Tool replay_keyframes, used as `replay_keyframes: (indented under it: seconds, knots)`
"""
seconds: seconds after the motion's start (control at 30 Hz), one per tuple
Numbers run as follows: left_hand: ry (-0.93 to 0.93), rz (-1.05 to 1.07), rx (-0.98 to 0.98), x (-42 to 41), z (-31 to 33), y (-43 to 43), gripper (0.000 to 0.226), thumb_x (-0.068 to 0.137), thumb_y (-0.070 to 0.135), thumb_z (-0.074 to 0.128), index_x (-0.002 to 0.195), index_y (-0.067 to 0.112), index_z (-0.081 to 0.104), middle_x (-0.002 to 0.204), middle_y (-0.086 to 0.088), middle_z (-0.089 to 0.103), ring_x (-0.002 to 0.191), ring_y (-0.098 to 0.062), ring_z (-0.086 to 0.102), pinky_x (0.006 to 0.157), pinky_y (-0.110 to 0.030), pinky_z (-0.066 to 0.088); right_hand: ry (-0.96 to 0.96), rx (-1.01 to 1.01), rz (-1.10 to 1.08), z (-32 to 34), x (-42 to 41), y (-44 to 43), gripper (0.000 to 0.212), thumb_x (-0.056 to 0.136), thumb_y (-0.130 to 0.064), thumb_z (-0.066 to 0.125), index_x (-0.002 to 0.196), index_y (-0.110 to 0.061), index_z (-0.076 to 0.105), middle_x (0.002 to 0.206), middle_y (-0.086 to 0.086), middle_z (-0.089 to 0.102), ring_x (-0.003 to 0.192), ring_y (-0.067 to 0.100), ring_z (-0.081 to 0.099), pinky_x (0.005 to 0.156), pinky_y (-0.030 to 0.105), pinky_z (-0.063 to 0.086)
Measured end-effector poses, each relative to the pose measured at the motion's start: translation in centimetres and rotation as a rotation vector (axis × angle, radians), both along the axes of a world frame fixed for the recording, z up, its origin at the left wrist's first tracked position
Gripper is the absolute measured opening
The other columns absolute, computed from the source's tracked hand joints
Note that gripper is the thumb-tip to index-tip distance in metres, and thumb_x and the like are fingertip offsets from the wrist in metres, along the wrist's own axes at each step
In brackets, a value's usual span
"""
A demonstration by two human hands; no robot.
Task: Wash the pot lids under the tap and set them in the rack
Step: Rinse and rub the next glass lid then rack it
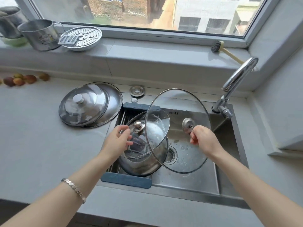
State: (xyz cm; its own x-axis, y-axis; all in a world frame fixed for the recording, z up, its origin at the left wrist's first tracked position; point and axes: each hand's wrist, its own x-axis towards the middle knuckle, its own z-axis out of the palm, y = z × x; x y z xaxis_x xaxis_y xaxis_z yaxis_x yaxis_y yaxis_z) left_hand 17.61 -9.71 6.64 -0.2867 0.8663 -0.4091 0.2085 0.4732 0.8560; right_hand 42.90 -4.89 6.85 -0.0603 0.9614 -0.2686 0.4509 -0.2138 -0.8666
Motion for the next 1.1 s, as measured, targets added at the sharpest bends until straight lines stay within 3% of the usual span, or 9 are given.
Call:
replay_keyframes:
  seconds: [0.13,0.27,0.3,0.43,0.57,0.73,0.87,0.97,1.1]
  knots:
    - [-0.129,-0.009,0.032,-1.4,-0.3,-0.4,0.040,0.097,0.024,0.046,0.136,0.026,0.039,0.109,0.004,0.058,0.091,-0.019,0.065,0.074,-0.034,0.056,-0.300,0.001,0.146,2.2,-3.2,1.9,0.033,0.089,-0.012,0.038,0.057,-0.011,0.046,0.054,0.004,0.055,0.055,0.016,0.051,0.055,0.028,0.035]
    - [-0.161,-0.094,-0.032,-1.7,-0.6,0.1,0.057,0.095,0.029,0.049,0.147,0.026,0.025,0.142,0.001,0.038,0.101,-0.020,0.061,0.072,-0.033,0.057,-0.484,-0.056,0.216,2.5,-7.1,4.0,0.030,0.087,-0.018,0.042,0.060,-0.010,0.049,0.058,0.008,0.058,0.062,0.023,0.052,0.057,0.029,0.034]
    - [-0.144,-0.115,-0.057,-1.8,-0.6,0.3,0.059,0.094,0.029,0.051,0.147,0.024,0.025,0.141,0.000,0.039,0.105,-0.023,0.060,0.072,-0.033,0.057,-0.521,-0.068,0.238,2.4,-8.0,4.5,0.029,0.087,-0.019,0.043,0.060,-0.010,0.049,0.059,0.008,0.058,0.060,0.022,0.051,0.056,0.028,0.034]
    - [-0.079,-0.112,-0.166,-3.0,-2.0,0.8,0.051,0.092,0.029,0.053,0.138,0.011,0.039,0.101,0.006,0.048,0.092,-0.023,0.064,0.077,-0.039,0.058,-0.615,-0.104,0.337,2.0,-11.8,5.6,0.029,0.085,-0.019,0.043,0.058,-0.012,0.045,0.054,0.003,0.056,0.057,0.021,0.053,0.052,0.025,0.031]
    - [-0.170,-0.030,-0.341,-4.8,-4.7,0.7,0.059,0.092,0.034,0.052,0.142,0.008,0.033,0.132,-0.006,0.045,0.098,-0.025,0.060,0.068,-0.033,0.057,-0.711,-0.105,0.445,1.4,-15.5,6.2,0.031,0.084,-0.020,0.043,0.055,-0.012,0.039,0.056,0.003,0.053,0.060,0.024,0.050,0.049,0.024,0.030]
    - [-0.238,0.007,-0.466,-6.2,-7.4,1.5,0.057,0.090,0.042,0.051,0.138,0.012,0.039,0.119,-0.003,0.050,0.076,-0.021,0.064,0.064,-0.028,0.054,-0.798,-0.143,0.547,0.1,-19.3,7.2,0.029,0.087,-0.021,0.042,0.059,-0.012,0.044,0.060,0.001,0.052,0.069,0.025,0.054,0.059,0.026,0.039]
    - [-0.225,0.018,-0.500,-6.9,-8.9,2.8,0.058,0.090,0.044,0.050,0.137,0.011,0.039,0.118,-0.004,0.049,0.082,-0.022,0.065,0.056,-0.023,0.050,-0.830,-0.174,0.566,-1.2,-20.7,8.6,0.031,0.089,-0.023,0.041,0.060,-0.012,0.043,0.062,0.000,0.050,0.075,0.025,0.056,0.068,0.028,0.041]
    - [-0.200,0.000,-0.513,-7.2,-9.5,3.5,0.057,0.090,0.041,0.050,0.136,0.009,0.039,0.113,-0.004,0.051,0.092,-0.026,0.065,0.059,-0.025,0.051,-0.795,-0.213,0.540,-2.1,-21.1,9.7,0.031,0.089,-0.023,0.041,0.059,-0.012,0.041,0.065,0.002,0.051,0.070,0.024,0.053,0.062,0.027,0.039]
    - [-0.097,-0.126,-0.529,-7.7,-9.8,3.7,0.056,0.092,0.036,0.047,0.140,0.009,0.036,0.098,-0.003,0.057,0.084,-0.020,0.063,0.062,-0.025,0.051,-0.787,-0.177,0.505,-2.8,-21.1,9.9,0.031,0.087,-0.024,0.041,0.059,-0.013,0.039,0.063,0.001,0.050,0.064,0.023,0.049,0.052,0.024,0.031]
